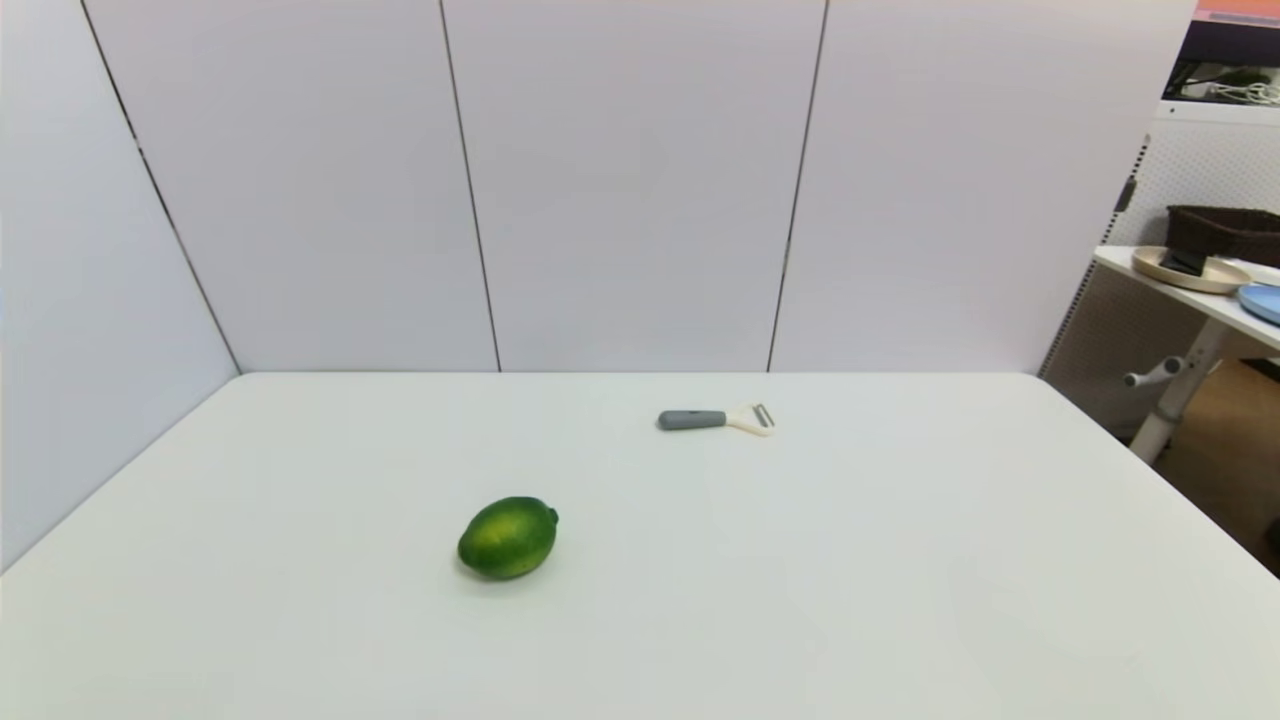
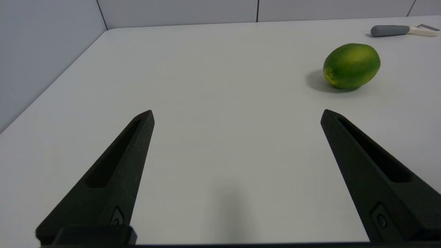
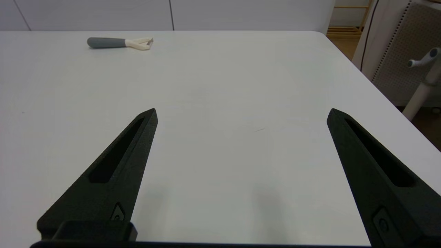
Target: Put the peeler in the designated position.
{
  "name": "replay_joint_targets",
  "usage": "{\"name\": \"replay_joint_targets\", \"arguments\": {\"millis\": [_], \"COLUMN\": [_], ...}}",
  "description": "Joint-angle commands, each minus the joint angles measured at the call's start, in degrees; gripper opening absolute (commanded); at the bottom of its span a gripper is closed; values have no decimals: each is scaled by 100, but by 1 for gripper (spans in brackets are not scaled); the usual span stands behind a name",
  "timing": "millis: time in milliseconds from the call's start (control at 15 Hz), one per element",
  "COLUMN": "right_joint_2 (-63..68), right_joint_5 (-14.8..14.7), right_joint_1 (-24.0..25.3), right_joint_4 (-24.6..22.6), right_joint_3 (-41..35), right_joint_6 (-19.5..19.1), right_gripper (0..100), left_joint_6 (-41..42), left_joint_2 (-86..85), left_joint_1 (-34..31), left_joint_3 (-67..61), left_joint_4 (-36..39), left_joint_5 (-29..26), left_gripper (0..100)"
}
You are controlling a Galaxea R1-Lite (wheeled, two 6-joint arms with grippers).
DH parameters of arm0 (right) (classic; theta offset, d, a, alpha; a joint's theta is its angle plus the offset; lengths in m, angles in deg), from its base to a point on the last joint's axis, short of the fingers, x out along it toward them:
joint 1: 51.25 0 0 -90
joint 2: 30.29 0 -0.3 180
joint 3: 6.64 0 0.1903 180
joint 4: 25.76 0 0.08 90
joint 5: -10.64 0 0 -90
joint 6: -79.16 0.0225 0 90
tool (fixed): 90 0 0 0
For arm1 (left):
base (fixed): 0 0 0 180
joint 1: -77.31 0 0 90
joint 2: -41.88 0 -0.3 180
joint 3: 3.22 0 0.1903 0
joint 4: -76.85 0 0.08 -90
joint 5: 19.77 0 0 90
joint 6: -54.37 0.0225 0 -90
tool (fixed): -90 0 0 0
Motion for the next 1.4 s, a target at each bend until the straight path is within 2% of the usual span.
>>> {"name": "replay_joint_targets", "arguments": {"millis": [67,200,333,533,800,1067,1400], "right_joint_2": [-1,-1,-1,-1,-1,-1,-1], "right_joint_5": [1,1,1,1,1,1,1], "right_joint_1": [0,0,0,0,0,0,0], "right_joint_4": [-2,-2,-2,-2,-2,-2,-2], "right_joint_3": [0,0,0,0,0,0,0], "right_joint_6": [-6,2,2,2,-6,2,2], "right_gripper": [100,100,100,100,100,100,100], "left_joint_6": [856,1340,1814,2394,2456,2447,2421], "left_joint_2": [2648,4019,5469,7482,9117,10418,11815], "left_joint_1": [55,257,424,890,1505,2033,2533], "left_joint_3": [2223,3348,4236,6029,7391,8876,10291], "left_joint_4": [-1088,-1545,-1519,-1826,-1958,-2582,-2617], "left_joint_5": [-509,-509,-606,-1115,-1634,-2196,-2812], "left_gripper": [100,100,100,100,100,100,100]}}
